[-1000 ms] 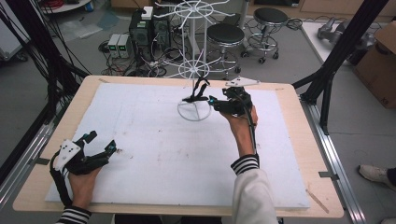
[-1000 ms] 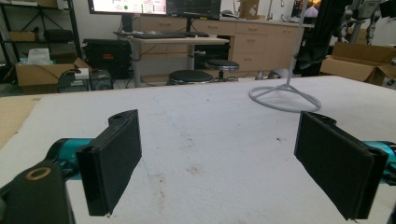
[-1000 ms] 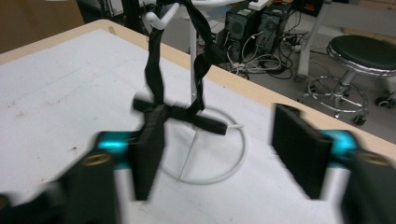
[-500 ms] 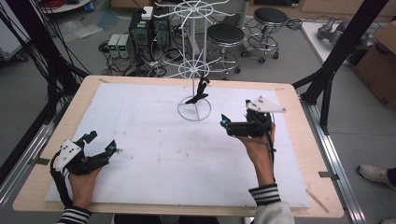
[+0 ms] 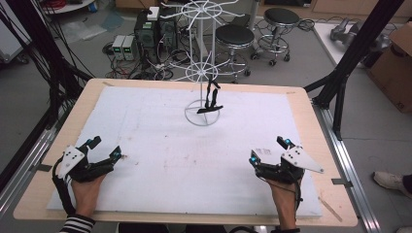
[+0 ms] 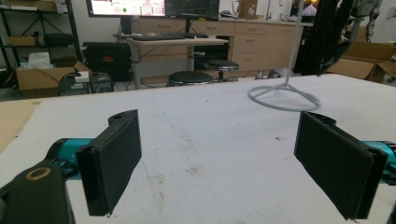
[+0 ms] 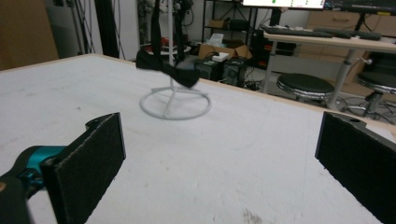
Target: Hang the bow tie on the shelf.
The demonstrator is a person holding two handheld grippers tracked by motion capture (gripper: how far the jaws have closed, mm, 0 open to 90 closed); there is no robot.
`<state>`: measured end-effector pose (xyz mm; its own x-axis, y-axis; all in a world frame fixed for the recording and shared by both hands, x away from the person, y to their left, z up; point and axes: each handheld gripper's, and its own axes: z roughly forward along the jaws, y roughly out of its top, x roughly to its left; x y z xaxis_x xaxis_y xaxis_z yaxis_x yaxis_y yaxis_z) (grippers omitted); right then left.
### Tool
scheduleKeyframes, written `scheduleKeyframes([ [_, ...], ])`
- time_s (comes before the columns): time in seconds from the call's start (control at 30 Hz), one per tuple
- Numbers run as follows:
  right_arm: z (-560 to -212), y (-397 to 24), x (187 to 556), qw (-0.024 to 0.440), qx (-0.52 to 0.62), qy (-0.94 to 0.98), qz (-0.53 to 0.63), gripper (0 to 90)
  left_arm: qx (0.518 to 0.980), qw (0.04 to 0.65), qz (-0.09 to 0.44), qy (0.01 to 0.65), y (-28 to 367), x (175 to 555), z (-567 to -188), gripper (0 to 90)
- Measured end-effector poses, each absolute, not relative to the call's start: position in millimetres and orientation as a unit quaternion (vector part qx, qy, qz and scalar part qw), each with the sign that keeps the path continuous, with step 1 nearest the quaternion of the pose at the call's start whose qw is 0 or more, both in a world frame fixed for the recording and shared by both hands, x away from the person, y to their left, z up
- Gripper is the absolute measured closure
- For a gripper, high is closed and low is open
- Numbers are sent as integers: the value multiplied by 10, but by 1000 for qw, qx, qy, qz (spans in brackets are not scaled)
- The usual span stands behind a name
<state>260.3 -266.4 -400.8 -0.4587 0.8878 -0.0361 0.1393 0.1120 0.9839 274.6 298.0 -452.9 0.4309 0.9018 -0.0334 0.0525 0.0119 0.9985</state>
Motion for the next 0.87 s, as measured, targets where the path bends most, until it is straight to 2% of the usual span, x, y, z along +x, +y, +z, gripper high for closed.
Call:
scheduleKeyframes([
  [0.37,-4384,-2766,2563,354,407,648,538,5,606,592,361,391,2972,2742,-4530,153],
  [0.5,-4492,-2769,2579,342,414,650,538,4,606,591,362,391,2969,2740,-4530,153],
  [0.87,-4503,-2766,2578,352,409,647,539,4,608,589,365,388,2966,2736,-4530,153],
])
